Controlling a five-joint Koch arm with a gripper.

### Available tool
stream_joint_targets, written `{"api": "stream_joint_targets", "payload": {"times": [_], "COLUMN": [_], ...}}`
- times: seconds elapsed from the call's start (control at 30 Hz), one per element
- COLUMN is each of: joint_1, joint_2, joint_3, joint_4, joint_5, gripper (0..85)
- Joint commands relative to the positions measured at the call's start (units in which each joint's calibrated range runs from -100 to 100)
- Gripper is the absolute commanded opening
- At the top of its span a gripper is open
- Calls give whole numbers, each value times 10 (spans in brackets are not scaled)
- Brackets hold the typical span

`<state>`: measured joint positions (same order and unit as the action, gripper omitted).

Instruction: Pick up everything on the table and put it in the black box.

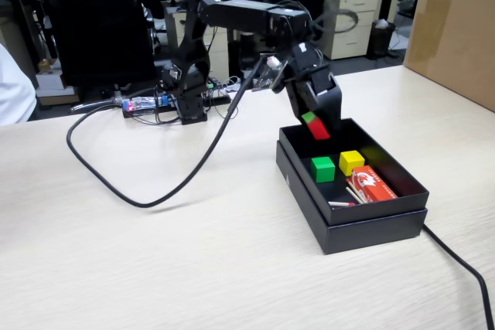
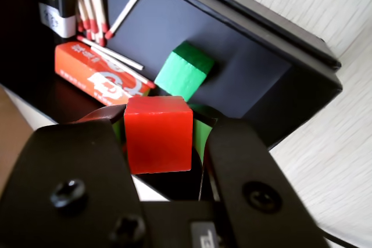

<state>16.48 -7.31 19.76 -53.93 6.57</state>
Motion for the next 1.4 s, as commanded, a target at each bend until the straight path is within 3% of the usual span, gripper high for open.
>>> {"api": "stream_joint_targets", "payload": {"times": [0.0, 0.03, 0.07, 0.13, 0.27, 0.43, 0.53, 0.83, 0.93, 1.13, 1.37], "joint_1": [2, 2, 2, 1, 0, -4, -12, -68, -104, -187, -205], "joint_2": [4, 12, 22, 30, 42, 20, -19, -280, -344, -493, -579], "joint_3": [16, 13, 6, 3, -6, -13, -13, -8, -32, -222, -419], "joint_4": [-3, -3, -3, -3, -3, -2, -3, -3, -3, 58, 100], "joint_5": [3, 4, 5, 7, 8, 8, 7, -4, -9, -43, -52], "gripper": [12, 16, 94, 105, 269, 282, 366, 374, 427, 467, 487]}}
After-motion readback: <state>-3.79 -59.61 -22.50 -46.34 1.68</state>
